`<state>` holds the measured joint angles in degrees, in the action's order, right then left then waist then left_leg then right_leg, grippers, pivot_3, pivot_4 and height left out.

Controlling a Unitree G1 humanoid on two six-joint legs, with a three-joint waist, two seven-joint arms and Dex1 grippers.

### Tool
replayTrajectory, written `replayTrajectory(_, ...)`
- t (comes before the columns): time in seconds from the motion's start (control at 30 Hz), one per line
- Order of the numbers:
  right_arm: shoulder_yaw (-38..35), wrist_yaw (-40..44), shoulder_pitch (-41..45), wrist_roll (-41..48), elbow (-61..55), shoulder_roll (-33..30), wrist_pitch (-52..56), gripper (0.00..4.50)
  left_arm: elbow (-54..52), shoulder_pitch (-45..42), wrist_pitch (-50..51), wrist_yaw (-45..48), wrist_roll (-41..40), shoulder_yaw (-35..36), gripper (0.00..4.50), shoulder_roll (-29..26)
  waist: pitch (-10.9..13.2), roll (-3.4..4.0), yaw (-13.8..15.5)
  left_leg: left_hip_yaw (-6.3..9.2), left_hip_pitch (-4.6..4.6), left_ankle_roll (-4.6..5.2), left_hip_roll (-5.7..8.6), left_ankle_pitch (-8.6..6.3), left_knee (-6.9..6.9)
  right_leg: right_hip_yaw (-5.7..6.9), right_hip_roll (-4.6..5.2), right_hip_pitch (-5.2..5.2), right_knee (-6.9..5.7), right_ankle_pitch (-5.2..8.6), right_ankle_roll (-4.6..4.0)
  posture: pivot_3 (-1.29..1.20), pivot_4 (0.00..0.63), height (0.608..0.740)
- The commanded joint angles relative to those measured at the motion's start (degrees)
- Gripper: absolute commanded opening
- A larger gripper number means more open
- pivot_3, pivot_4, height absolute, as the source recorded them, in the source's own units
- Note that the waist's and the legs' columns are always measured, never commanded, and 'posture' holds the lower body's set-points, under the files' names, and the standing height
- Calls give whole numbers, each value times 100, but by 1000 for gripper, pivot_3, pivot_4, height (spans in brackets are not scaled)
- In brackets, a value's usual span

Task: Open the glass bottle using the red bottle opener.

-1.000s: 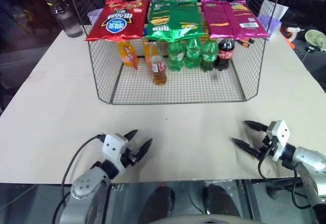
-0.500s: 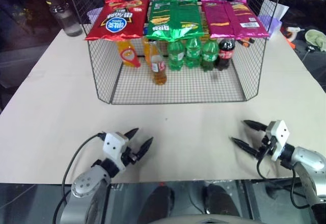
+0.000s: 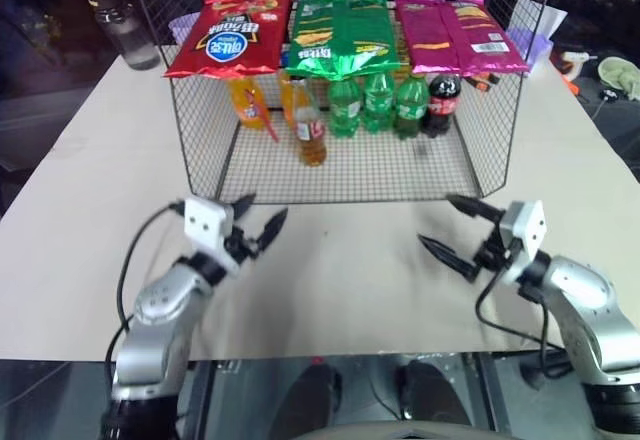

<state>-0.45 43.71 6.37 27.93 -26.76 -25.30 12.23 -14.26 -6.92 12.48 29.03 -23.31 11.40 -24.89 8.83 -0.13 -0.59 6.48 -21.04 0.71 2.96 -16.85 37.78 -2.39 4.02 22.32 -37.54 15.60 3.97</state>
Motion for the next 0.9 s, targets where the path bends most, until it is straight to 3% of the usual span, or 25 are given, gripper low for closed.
replayTrajectory(0.03, 105, -477, 351, 322, -659, 155, 476, 4465, 426, -615, 82, -122, -205, 343, 3404, -60, 1, -4, 2, 0, -2, 0, 2, 0, 0, 1, -1, 1, 1, 0, 0, 0, 150, 740)
replayTrajectory(0.23, 194, -634, 589, 375, -745, 234, 655, 4465, 1197, -1391, -59, 52, -103, 333, 3404, -145, -1, -12, -7, 12, -96, -2, 16, 2, 45, 10, 0, 87, -22, -1, 0, 0, 150, 740)
replayTrajectory(0.67, 246, -509, 288, 25, -460, 199, 288, 4465, 3111, -2602, -883, 465, 194, 231, 3404, -51, 0, -15, -18, 8, -103, -3, 22, 4, 54, 6, 0, 100, -40, -1, 0, 0, 150, 740)
replayTrajectory(0.9, 262, -526, 119, -135, -483, 154, 224, 4465, 3621, -3194, -1184, 592, 167, 287, 3404, 5, 0, -18, -27, 8, -106, -3, 23, 4, 56, 7, 0, 102, -42, -1, 0, 0, 150, 740)
